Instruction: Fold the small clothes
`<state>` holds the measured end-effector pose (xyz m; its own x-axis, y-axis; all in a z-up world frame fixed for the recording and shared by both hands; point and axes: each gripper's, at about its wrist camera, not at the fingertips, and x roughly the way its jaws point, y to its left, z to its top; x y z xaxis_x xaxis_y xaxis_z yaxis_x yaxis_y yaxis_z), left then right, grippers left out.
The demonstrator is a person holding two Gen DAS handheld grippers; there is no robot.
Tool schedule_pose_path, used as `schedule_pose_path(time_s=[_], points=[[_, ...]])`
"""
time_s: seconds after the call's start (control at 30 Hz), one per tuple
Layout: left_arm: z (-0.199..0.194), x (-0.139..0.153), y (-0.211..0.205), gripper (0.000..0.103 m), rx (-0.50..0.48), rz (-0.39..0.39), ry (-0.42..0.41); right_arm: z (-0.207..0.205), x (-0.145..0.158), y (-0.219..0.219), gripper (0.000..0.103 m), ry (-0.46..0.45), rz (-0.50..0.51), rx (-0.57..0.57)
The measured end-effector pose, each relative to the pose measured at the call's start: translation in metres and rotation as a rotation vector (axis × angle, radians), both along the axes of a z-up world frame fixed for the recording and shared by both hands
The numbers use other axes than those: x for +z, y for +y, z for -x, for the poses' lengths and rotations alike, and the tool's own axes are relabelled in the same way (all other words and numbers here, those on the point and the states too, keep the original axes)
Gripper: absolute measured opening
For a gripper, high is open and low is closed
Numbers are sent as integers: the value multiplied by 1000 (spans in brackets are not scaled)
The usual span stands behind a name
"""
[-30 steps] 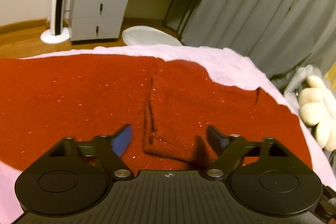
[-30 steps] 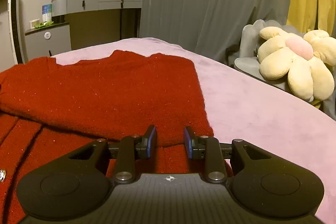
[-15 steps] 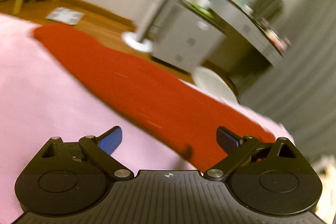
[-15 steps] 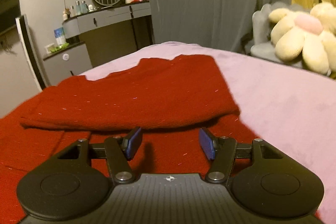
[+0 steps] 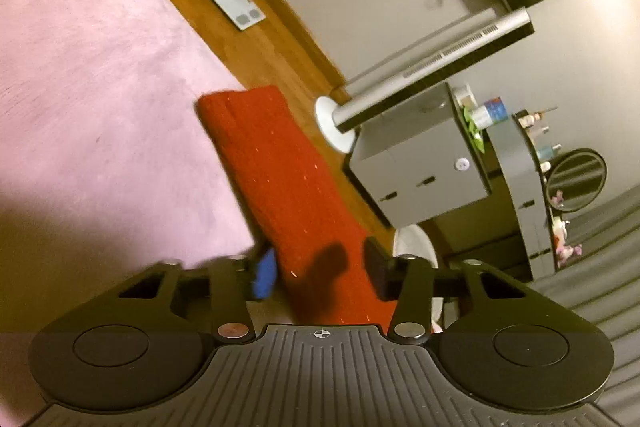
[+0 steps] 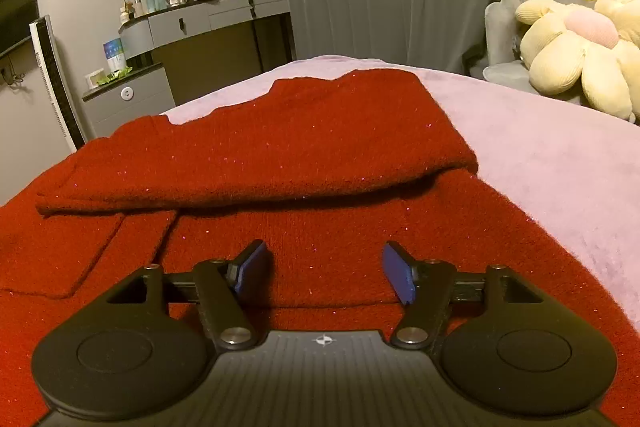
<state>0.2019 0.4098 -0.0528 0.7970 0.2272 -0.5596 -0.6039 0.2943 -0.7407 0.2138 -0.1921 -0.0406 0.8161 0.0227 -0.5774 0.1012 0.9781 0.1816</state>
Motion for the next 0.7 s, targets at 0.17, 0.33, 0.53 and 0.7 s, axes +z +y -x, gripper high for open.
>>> schedule_pose_path(time_s=[0.17,0.33,0.53,0.7], points=[[2,8,4,11,-13,-45,-2,-1,-3,-3,68,-6,-29,-1],[-29,71,-66,11,-276,-305,-101,-1,-5,-4,70,-16,-48,1],[-80,131,-251,17,-760,-481,-322,1,-6,-7,70,-26,-73,0],[-82,98,-360,64,-884,-444,-261,4,-7,-19,71,-46,-155,2]])
